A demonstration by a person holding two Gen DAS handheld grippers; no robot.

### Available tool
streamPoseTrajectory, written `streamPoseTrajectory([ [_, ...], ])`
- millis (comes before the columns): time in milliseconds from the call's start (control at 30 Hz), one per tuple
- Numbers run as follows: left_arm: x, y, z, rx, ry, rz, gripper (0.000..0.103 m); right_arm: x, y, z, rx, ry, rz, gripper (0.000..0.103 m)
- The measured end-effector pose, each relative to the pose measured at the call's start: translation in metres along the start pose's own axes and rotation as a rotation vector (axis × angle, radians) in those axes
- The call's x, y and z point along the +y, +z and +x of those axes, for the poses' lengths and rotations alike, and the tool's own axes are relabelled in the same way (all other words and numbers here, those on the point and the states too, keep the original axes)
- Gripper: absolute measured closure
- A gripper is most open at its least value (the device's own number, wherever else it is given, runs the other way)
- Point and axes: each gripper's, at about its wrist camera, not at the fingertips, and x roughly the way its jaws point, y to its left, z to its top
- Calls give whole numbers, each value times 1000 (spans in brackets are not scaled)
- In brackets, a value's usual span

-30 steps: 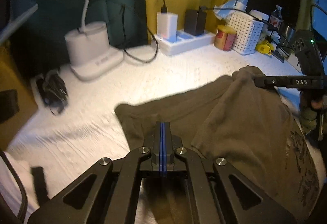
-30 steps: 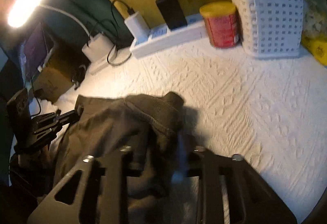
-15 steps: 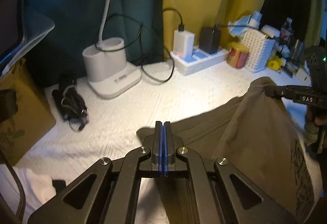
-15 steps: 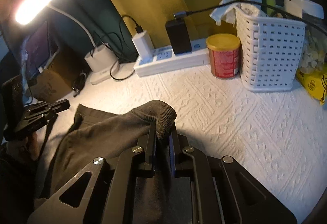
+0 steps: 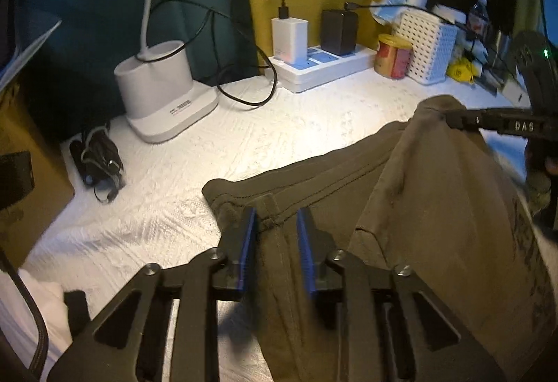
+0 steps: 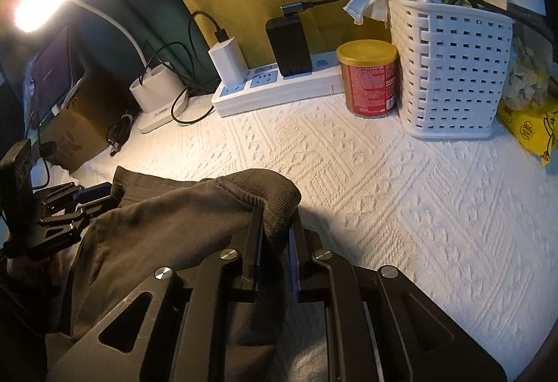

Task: Fold small clothes
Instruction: 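Grasp the sweatshirt hem with the left gripper and pull it over the body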

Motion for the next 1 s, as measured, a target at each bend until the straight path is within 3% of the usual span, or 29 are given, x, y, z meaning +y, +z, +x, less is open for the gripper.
streamPoseTrajectory([
  [67, -1, -1, 6, 23, 12, 15, 81, -1, -2, 3, 8, -3, 0, 91],
  [133, -1, -1, 7, 23, 19, 21, 101, -1, -4, 5, 13, -7, -1, 91],
  [533, 24, 27, -26, -150, 71, -34, 101, 9, 8, -17, -88, 1, -33, 91],
  [633, 31, 28, -12, -124, 78, -43, 101, 5, 8, -13, -77, -6, -21, 91],
  [700, 37, 22, 2, -49, 63, -69, 101, 4, 6, -5, -46, -22, -17, 91],
  [833, 34, 16, 2, -4, 93, -83, 98, 4, 1, 6, -11, -46, -12, 91],
  [867, 32, 16, -2, -7, 103, -85, 95, 4, 1, 8, -3, -54, -17, 88],
  [933, 30, 17, -14, -33, 104, -97, 73, 4, -1, 7, -7, -66, -16, 75],
  [967, 28, 17, -22, -56, 89, -115, 47, 4, -1, 6, -11, -65, -12, 71],
  [1000, 25, 17, -30, -82, 63, -135, 31, 4, -2, 4, -13, -63, -8, 71],
])
